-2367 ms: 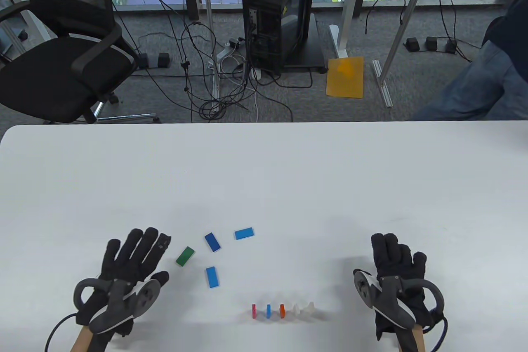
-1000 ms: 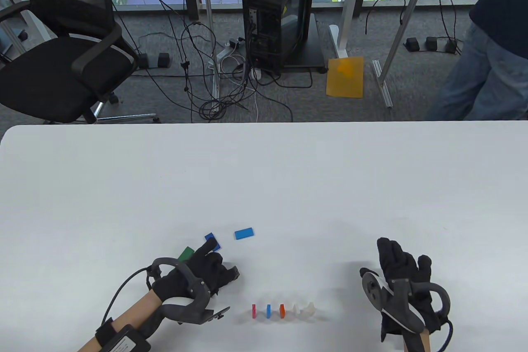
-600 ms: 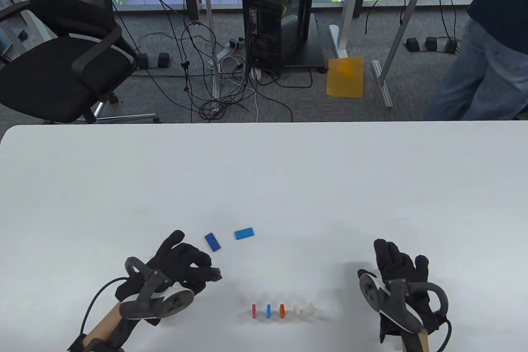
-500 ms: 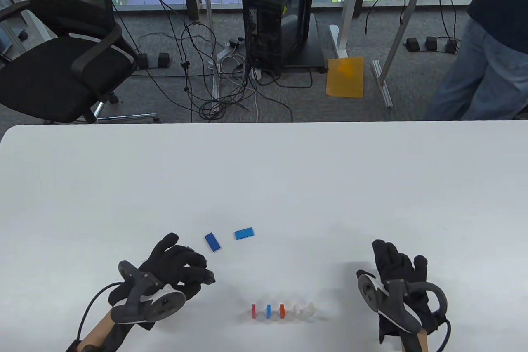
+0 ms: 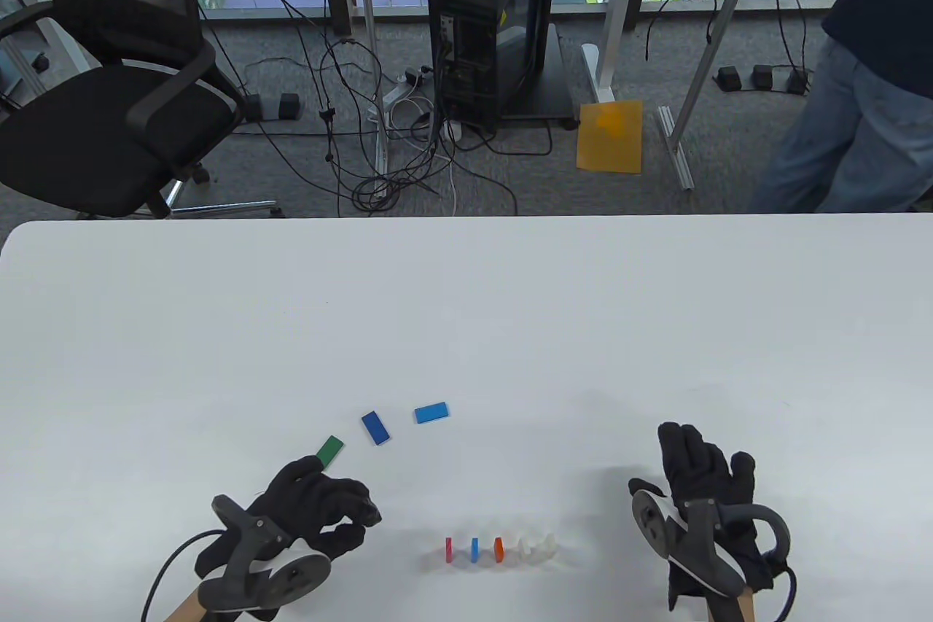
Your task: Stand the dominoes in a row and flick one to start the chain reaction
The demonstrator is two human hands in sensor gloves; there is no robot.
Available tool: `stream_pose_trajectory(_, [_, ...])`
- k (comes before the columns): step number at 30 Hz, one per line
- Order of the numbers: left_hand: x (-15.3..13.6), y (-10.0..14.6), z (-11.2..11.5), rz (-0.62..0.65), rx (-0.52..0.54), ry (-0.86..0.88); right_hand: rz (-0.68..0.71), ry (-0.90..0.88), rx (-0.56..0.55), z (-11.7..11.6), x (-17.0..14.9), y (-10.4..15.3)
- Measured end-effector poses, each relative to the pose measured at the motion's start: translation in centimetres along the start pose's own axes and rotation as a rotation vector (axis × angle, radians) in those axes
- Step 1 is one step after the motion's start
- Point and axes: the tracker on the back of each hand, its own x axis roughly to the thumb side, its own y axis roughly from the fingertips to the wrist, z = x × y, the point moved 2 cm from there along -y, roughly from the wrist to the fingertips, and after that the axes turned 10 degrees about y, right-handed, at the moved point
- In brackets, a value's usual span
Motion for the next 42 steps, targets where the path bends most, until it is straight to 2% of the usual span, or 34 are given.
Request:
stream_pose_trajectory(7, [2.5, -0.7, 1.6, 0.034, -0.051, 0.060, -0.001, 0.006, -0.014, 0.2, -0.1, 0.1])
stream_pose_trajectory(12, [4.4, -1.1, 2.7, 0.048, -0.082, 0.010, -0.024, -0.018, -0.042, 0.5, -0.4, 0.3])
stream_pose_trajectory(20, [5.8, -1.7, 4.5, 0.041, -0.139, 0.024, -0.023, -0.007, -0.060, 0.9, -0.5, 0.5])
stream_pose_trajectory(24, [6.4, -2.0, 5.0, 0.057, -0.150, -0.016, -0.014, -0.002, -0.055, 1.1, -0.5, 0.5])
stream_pose_trajectory(31, [6.7, -2.3, 6.0, 0.041, -0.193, 0.022, 0.003, 0.010, -0.040, 1.1, -0.4, 0.5])
stream_pose_trajectory(42, [6.4, -2.5, 5.9, 0.019, -0.206, 0.045, 0.020, 0.032, -0.027, 1.3, -0.1, 0.4])
